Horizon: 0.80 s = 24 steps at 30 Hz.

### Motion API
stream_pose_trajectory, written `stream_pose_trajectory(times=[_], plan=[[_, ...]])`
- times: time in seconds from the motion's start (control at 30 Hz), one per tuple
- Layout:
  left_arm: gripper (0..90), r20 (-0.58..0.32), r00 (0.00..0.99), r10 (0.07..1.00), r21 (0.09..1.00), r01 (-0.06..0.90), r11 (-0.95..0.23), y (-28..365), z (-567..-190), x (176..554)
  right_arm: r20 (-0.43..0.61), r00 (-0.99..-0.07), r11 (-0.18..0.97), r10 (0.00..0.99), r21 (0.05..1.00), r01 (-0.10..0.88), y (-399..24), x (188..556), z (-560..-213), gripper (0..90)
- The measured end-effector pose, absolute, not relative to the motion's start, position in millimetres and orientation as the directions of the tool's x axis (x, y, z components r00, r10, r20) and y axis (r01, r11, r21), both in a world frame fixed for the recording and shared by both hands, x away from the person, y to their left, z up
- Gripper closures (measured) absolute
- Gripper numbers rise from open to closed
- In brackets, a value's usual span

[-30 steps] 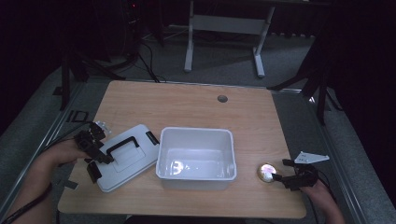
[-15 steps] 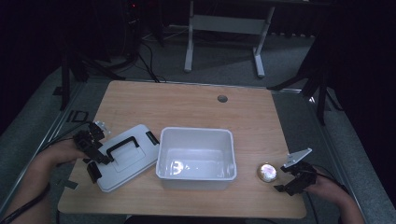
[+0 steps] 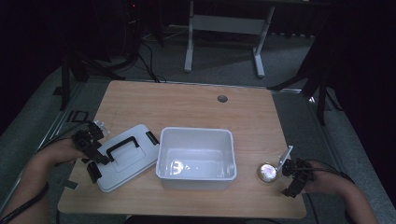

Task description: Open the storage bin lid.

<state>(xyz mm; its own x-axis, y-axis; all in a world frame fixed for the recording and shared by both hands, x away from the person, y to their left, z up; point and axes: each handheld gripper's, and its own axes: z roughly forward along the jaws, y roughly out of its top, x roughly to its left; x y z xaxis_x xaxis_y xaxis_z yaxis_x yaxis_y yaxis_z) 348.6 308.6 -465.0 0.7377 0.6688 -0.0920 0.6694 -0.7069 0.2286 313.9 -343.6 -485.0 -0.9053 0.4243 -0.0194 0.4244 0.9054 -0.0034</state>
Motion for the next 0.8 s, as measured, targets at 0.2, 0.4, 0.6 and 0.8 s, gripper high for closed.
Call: stream_pose_trajectory(times=[0.2, 0.4, 0.6, 0.8], plan=[[16.7, -0.096, 0.744, 0.662, 0.232, 0.663, -0.711, 306, -462, 349, -0.052, -0.951, 0.952, 0.305, -0.018, 0.306, -331, 313, -474, 11.0], [16.7, -0.116, 0.745, 0.657, 0.222, 0.664, -0.713, 307, -463, 347, -0.121, -0.964, 0.972, 0.235, 0.023, 0.234, -321, 317, -464, 11.0], [16.7, -0.124, 0.745, 0.656, 0.223, 0.665, -0.713, 307, -463, 348, -0.132, -0.975, 0.984, 0.179, 0.033, 0.176, -311, 321, -465, 11.0], [16.7, -0.137, 0.75, 0.647, 0.223, 0.659, -0.718, 306, -463, 347, -0.156, -0.972, 0.985, 0.174, 0.034, 0.171, -301, 328, -474, 10.6]])
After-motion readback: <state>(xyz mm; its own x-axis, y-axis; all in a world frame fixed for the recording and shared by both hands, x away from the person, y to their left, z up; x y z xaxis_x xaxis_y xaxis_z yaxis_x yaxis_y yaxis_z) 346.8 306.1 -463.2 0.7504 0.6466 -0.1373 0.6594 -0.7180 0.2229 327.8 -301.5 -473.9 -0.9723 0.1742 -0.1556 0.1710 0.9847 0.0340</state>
